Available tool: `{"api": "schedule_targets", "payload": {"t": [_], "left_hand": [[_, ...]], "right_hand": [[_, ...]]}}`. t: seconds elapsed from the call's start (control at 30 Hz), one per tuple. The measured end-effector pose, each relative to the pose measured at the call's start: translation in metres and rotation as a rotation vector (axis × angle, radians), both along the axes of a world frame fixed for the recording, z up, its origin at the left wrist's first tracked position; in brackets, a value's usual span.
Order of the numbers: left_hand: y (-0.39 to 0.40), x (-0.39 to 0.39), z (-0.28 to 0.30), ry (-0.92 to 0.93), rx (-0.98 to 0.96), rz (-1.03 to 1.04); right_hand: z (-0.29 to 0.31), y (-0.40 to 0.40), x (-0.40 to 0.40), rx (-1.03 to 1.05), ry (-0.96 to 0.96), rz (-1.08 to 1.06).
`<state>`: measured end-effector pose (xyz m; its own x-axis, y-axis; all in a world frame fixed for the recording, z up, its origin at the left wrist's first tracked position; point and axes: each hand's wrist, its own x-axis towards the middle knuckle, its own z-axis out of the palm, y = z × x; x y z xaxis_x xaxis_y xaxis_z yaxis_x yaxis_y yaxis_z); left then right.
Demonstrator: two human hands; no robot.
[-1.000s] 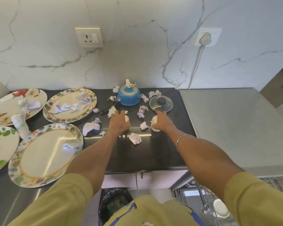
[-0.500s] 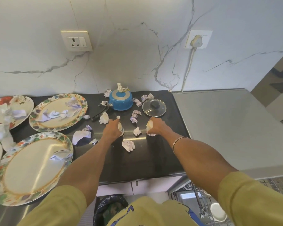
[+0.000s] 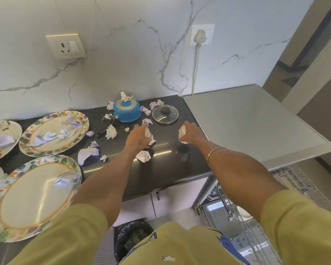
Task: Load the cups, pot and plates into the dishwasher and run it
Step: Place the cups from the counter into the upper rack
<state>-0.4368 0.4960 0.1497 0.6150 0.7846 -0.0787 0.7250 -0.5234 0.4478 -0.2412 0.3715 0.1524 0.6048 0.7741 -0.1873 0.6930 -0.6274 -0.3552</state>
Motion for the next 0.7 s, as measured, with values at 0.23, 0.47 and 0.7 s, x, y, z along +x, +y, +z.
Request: {"api": "schedule_targets", "payload": {"t": [0.23, 0.47, 0.7], "left_hand": [[-0.062, 0.025, 0.001, 0.022, 0.006, -0.159], [-0.133, 0.053, -0.004, 0.044, 0.029, -0.290], [-0.211, 0.087, -0.014, 0.012, 0.007, -0.389]], "right_hand": [[-0.008, -0.066, -0.018, 0.010, -0.016, -0.110], [-0.015, -0.142, -0.014, 0.024, -0.017, -0.248], [-0.025, -0.237, 0.007, 0.036, 0.000, -0.365]]}}
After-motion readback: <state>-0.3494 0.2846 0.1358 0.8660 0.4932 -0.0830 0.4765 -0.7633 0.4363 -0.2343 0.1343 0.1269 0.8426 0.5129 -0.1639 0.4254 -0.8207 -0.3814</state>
